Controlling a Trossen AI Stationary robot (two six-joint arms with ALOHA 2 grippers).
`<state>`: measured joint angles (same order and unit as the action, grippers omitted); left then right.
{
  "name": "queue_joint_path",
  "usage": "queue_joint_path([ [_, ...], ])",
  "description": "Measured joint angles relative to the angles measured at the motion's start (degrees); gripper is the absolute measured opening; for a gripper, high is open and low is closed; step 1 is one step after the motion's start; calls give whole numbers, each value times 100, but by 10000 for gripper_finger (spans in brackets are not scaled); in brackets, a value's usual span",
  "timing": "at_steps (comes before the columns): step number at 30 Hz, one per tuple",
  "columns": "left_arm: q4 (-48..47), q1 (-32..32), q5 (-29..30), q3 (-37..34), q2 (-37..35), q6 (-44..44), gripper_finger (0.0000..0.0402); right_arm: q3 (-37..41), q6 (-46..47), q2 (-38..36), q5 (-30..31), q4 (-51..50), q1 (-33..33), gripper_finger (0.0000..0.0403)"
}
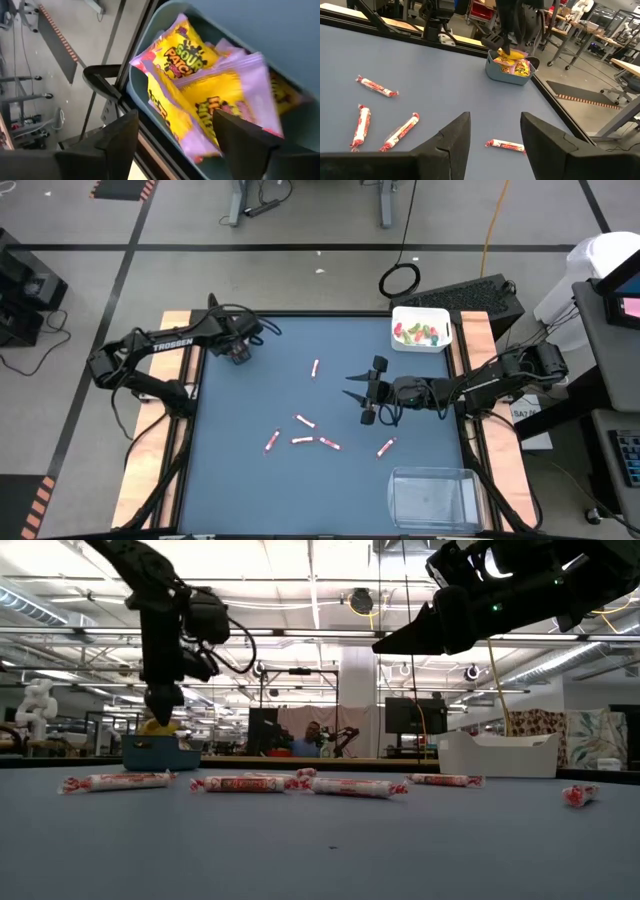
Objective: Sort candy
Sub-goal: Put the yellow candy pack into the blue bin
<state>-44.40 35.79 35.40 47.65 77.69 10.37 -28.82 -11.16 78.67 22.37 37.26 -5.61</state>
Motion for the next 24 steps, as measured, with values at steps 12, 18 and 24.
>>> queue_joint_path([
  [12, -887, -297, 793, 823, -138, -1114, 194, 0, 0, 1, 0, 0, 2, 164],
  [18, -760, 308, -305, 573, -131, -1521, 118, 0, 0, 1, 0, -77, 1, 164],
  [24, -39, 838, -1183, 68, -131, -1609, 49, 0, 0, 1, 0, -87, 0, 164],
])
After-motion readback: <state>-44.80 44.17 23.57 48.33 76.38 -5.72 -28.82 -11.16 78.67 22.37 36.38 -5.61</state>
